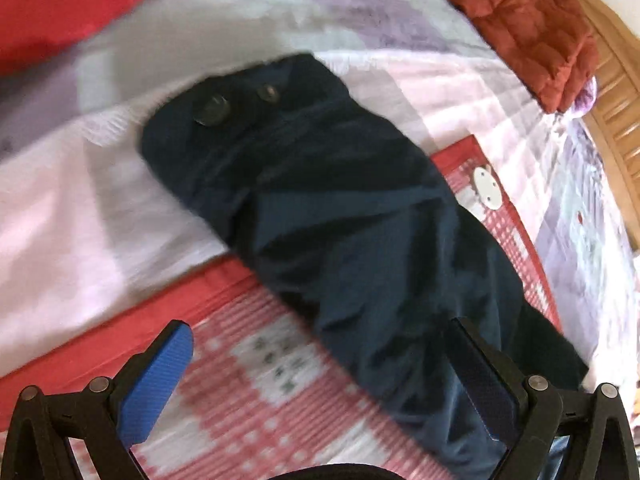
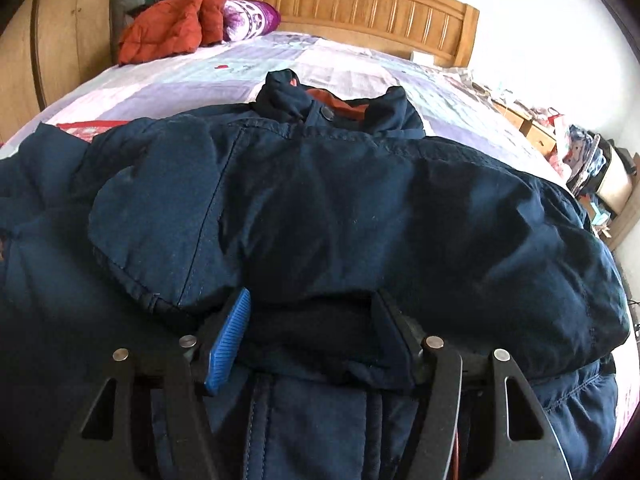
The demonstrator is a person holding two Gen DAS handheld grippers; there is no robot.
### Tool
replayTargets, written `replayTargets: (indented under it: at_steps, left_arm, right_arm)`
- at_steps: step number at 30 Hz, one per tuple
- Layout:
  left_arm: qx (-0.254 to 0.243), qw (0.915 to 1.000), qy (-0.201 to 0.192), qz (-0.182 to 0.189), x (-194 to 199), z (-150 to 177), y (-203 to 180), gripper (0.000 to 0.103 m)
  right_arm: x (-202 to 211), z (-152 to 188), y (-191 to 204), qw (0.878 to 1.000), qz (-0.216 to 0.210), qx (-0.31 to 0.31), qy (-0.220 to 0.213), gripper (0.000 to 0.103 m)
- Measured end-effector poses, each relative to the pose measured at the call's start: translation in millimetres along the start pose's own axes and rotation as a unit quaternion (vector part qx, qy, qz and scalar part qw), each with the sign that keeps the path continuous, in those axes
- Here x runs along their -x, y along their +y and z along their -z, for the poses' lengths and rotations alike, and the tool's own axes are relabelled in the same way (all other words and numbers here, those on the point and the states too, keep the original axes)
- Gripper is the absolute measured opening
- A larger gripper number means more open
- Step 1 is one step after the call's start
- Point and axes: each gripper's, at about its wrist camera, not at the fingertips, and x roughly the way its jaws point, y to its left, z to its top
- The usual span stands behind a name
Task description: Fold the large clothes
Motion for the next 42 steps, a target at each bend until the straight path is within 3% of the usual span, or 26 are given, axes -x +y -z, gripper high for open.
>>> replayTargets:
  at_steps: [5,10,12,15,16,17,19,23,28,34,42]
  left_arm:
    - [0.056,0.9978,0.035,0.001,-30.8,-9.0,5.1,0.103]
    - [0.063,0.9978,0.016,-0.008,-41.1,-23.8,-3.7,0.102]
    - [0.072,0.9972,0.01,0.019,-43.4,-30.2,-8.2,0.096]
    - [0.047,0.9988,0.011,0.007,-48.8,-32.0,-15.2,0.061]
    - [0.044,0.9989,0.007,0.013,-48.4,-31.9,-15.1,0.038]
    - [0.047,0.9986,0.003,0.024,-46.8,-31.5,-13.5,0.028]
    - [0.03,0.9991,-0.016,0.024,-38.3,-28.8,-17.3,0.02]
    - [-0.01,0.9978,-0.061,0.022,-16.8,-24.9,-33.6,0.015]
    - [-0.071,0.9905,-0.107,0.049,28.9,-23.0,-62.8,0.013]
    - [-0.159,0.9741,-0.143,0.074,91.8,-7.5,-114.2,0.012]
    - [-0.252,0.9464,-0.15,0.134,159.1,52.1,-215.0,0.011]
  right_arm:
    - [-0.9,0.3,-0.7,1.0,-0.001,0.0,0.0,0.067]
    - [-2.9,1.5,-4.9,1.0,-0.011,-0.007,0.0,0.067]
    - [-3.7,1.7,-5.9,1.0,-0.013,-0.007,0.0,0.067]
    - [-3.9,2.0,-5.8,1.0,-0.012,-0.007,0.0,0.067]
    - [-4.1,1.9,-6.0,1.0,-0.011,-0.006,0.0,0.067]
    - [-3.8,1.8,-5.6,1.0,-0.012,-0.007,0.0,0.067]
    - [-4.3,1.9,-6.4,1.0,-0.013,-0.008,0.0,0.067]
    - [-3.9,1.8,-5.4,1.0,-0.012,-0.008,0.0,0.067]
    - [-4.2,2.0,-6.0,1.0,-0.012,-0.007,0.0,0.067]
    - [-5.0,2.3,-5.6,1.0,-0.009,-0.005,0.001,0.067]
    - [-7.1,-0.2,1.3,1.0,0.006,0.011,0.01,0.067]
